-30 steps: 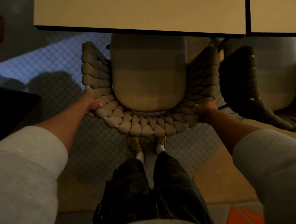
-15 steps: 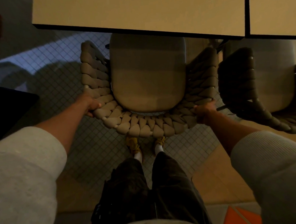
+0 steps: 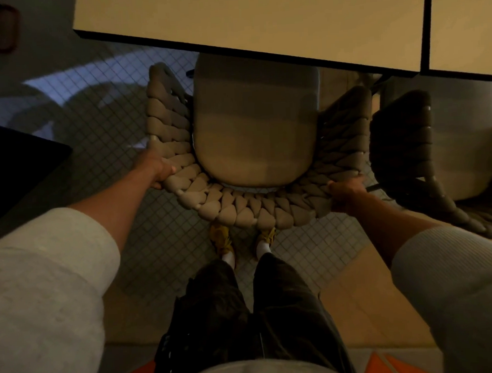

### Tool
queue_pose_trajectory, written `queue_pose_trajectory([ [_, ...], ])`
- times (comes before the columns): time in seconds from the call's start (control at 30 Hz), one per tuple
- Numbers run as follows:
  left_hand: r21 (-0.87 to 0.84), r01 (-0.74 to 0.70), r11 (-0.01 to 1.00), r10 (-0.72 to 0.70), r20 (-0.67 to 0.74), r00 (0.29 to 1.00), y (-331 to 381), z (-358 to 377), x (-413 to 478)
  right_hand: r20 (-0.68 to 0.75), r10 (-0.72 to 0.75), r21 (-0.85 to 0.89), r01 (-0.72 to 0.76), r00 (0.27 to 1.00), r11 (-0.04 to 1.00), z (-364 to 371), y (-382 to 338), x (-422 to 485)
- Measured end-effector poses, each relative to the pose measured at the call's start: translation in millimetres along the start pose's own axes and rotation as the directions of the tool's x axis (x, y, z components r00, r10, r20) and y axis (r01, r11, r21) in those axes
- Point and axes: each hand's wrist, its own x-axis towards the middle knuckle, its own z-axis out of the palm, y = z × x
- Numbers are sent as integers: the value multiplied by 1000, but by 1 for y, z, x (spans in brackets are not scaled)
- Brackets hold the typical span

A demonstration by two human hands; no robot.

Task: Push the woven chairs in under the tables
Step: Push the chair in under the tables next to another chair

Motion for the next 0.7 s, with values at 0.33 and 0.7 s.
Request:
queue_pose_trajectory([
  [0.33,58,-59,997,69,-178,982,29,-11,-68,-101,-454,-603,309,885,736,-7,-36,-41],
  [0.7,64,-155,986,152,45,987,-23,-57,-61,229,-423,-695,452,877,559,57,-59,-101],
])
